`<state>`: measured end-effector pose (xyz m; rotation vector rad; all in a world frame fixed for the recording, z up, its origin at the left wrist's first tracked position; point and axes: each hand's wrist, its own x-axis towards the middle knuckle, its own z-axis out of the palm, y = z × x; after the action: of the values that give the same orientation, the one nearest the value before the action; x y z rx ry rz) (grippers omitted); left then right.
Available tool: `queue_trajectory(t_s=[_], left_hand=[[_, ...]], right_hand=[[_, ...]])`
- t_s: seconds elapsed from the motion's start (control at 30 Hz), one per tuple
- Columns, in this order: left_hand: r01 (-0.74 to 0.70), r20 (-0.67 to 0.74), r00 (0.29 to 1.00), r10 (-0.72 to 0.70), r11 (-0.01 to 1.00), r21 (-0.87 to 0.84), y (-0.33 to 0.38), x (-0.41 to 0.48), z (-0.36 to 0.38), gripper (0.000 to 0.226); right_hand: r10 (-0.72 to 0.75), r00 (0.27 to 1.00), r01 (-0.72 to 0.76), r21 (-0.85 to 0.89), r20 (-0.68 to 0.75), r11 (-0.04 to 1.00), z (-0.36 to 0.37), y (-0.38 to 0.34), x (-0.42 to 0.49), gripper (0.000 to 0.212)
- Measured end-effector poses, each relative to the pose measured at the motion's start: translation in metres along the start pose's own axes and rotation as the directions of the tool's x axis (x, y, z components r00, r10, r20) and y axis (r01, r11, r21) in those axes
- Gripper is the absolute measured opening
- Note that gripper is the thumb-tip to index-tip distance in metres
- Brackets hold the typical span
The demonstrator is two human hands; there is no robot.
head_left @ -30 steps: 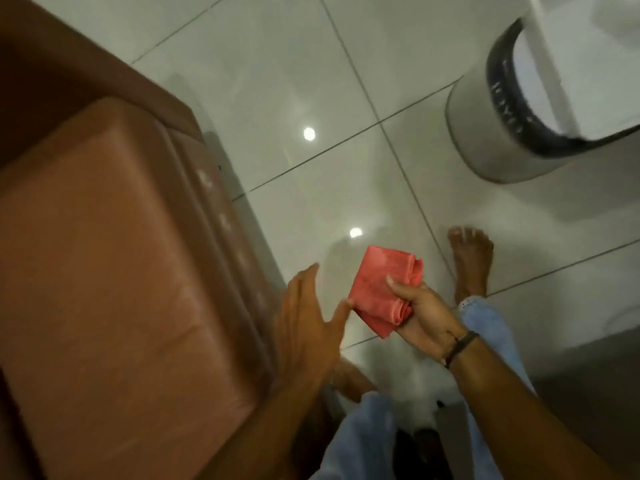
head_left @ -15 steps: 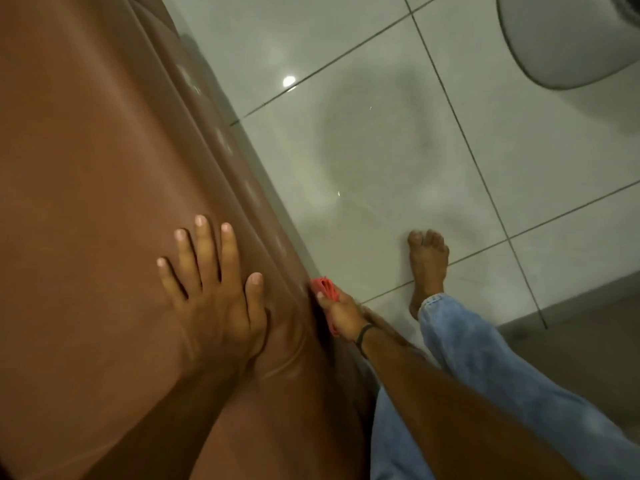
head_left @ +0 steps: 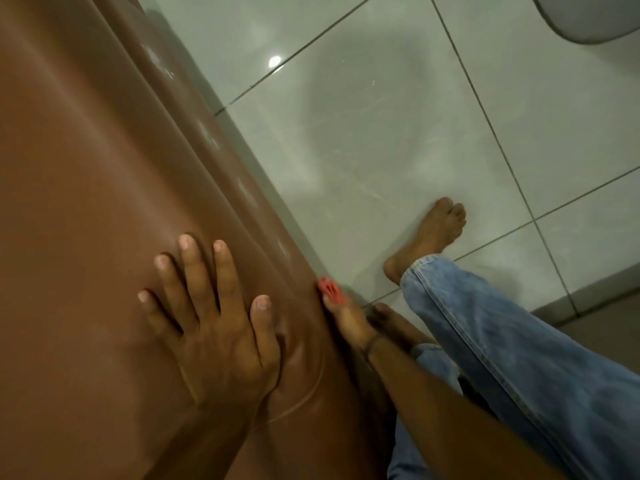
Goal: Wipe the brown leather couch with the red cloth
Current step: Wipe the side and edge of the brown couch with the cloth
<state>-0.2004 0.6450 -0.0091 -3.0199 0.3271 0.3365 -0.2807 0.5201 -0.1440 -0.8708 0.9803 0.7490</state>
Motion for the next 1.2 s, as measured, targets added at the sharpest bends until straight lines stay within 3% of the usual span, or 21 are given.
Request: queue_trajectory(t_s=[0.13, 0.23, 0.33, 0.43, 0.57, 0.67, 0.7, 0.73, 0.77, 0.8, 0.83, 0.9, 0.93, 0.97, 1.0, 1.03, 1.07, 1.1, 1.13, 1.17, 1.2], left_hand=[[-0.006, -0.003, 1.000, 0.006, 1.000, -0.005, 0.002, 0.000, 0.001, 0.074], [0.001, -0.002, 1.000, -0.001, 1.000, -0.001, 0.002, -0.002, 0.000, 0.075], [0.002, -0.008, 1.000, -0.002, 1.000, 0.007, 0.001, 0.000, 0.001, 0.075], [-0.005, 0.000, 1.000, 0.005, 1.000, 0.015, -0.001, 0.001, 0.002, 0.077], [-0.017, -0.031, 0.999, 0.017, 1.000, 0.017, 0.000, -0.002, 0.004, 0.076], [-0.020, -0.022, 1.000, 0.020, 1.000, 0.003, -0.001, 0.000, 0.005, 0.074], [-0.017, -0.017, 1.000, 0.017, 1.000, -0.001, -0.001, 0.000, 0.004, 0.074], [-0.018, -0.012, 1.000, 0.018, 1.000, 0.000, -0.001, 0.000, 0.002, 0.073], [-0.020, -0.002, 1.000, 0.020, 1.000, 0.004, -0.001, 0.000, 0.000, 0.073], [-0.016, 0.014, 1.000, 0.016, 1.000, 0.011, -0.001, 0.000, -0.002, 0.073], [-0.008, 0.038, 0.999, 0.008, 1.000, 0.016, -0.001, 0.000, -0.005, 0.073], [-0.005, 0.082, 0.997, 0.005, 1.000, -0.002, -0.001, 0.001, -0.013, 0.073], [-0.014, 0.097, 0.995, 0.016, 1.000, -0.027, 0.000, 0.001, -0.018, 0.073], [-0.025, 0.105, 0.994, 0.030, 0.998, -0.053, 0.000, 0.003, -0.023, 0.073], [-0.038, 0.104, 0.994, 0.046, 0.996, -0.075, -0.001, 0.007, -0.028, 0.072], [-0.051, 0.092, 0.994, 0.060, 0.994, -0.095, -0.004, 0.014, -0.035, 0.072], [-0.059, 0.067, 0.995, 0.068, 0.990, -0.125, -0.007, 0.027, -0.041, 0.072], [-0.055, 0.028, 0.998, 0.061, 0.984, -0.171, -0.011, 0.045, -0.048, 0.070], [-0.034, -0.016, 0.999, 0.032, 0.974, -0.224, -0.015, 0.068, -0.055, 0.067], [-0.012, -0.049, 0.999, -0.001, 0.966, -0.259, -0.022, 0.094, -0.060, 0.065], [0.004, -0.063, 0.998, -0.020, 0.967, -0.253, -0.030, 0.122, -0.066, 0.064]], right_hand=[[-0.193, 0.981, 0.192, 0.028, 0.037, 0.981, 0.047, -0.075, 0.052, 0.057], [-0.318, 0.940, 0.328, -0.076, 0.126, 0.941, 0.040, -0.037, -0.003, 0.059], [-0.321, 0.940, 0.332, -0.106, 0.114, 0.937, 0.006, 0.035, -0.055, 0.055], [-0.173, 0.985, 0.173, -0.145, 0.014, 0.974, -0.006, 0.041, -0.032, 0.068], [-0.188, 0.982, 0.190, -0.072, 0.026, 0.979, 0.029, -0.056, 0.054, 0.049], [-0.302, 0.944, 0.318, -0.127, 0.133, 0.939, 0.065, -0.095, 0.068, 0.055], [-0.409, 0.900, 0.436, -0.268, 0.152, 0.859, 0.086, -0.090, 0.050, 0.057], [-0.466, 0.840, 0.543, -0.391, 0.279, 0.743, 0.089, -0.084, 0.029, 0.062], [-0.513, 0.787, 0.606, -0.589, 0.343, 0.535, 0.079, -0.061, 0.021, 0.083], [-0.521, 0.823, 0.470, -0.788, 0.227, 0.397, 0.049, -0.056, 0.033, 0.104], [-0.594, 0.804, 0.281, -0.886, 0.008, 0.369, 0.008, -0.062, 0.054, 0.106], [-0.576, 0.717, -0.073, -0.864, -0.393, 0.498, -0.105, -0.077, 0.117, 0.057], [-0.567, 0.658, -0.157, -0.827, -0.495, 0.540, -0.142, -0.079, 0.136, 0.036], [-0.613, 0.616, -0.173, -0.844, -0.495, 0.507, -0.153, -0.072, 0.148, 0.030], [-0.568, 0.670, -0.088, -0.811, -0.478, 0.579, -0.133, -0.069, 0.144, 0.034], [-0.416, 0.802, 0.039, -0.658, -0.428, 0.752, -0.066, -0.064, 0.114, 0.041], [-0.293, 0.940, 0.207, -0.393, -0.173, 0.896, -0.012, -0.075, 0.089, 0.051], [-0.257, 0.963, 0.267, -0.166, 0.081, 0.949, 0.051, -0.090, 0.061, 0.063], [-0.287, 0.931, 0.308, -0.063, 0.226, 0.949, 0.087, -0.111, 0.041, 0.074], [-0.378, 0.899, 0.415, -0.155, 0.220, 0.896, 0.093, -0.121, 0.044, 0.077], [-0.471, 0.874, 0.476, -0.416, 0.123, 0.775, 0.069, -0.128, 0.053, 0.075]])
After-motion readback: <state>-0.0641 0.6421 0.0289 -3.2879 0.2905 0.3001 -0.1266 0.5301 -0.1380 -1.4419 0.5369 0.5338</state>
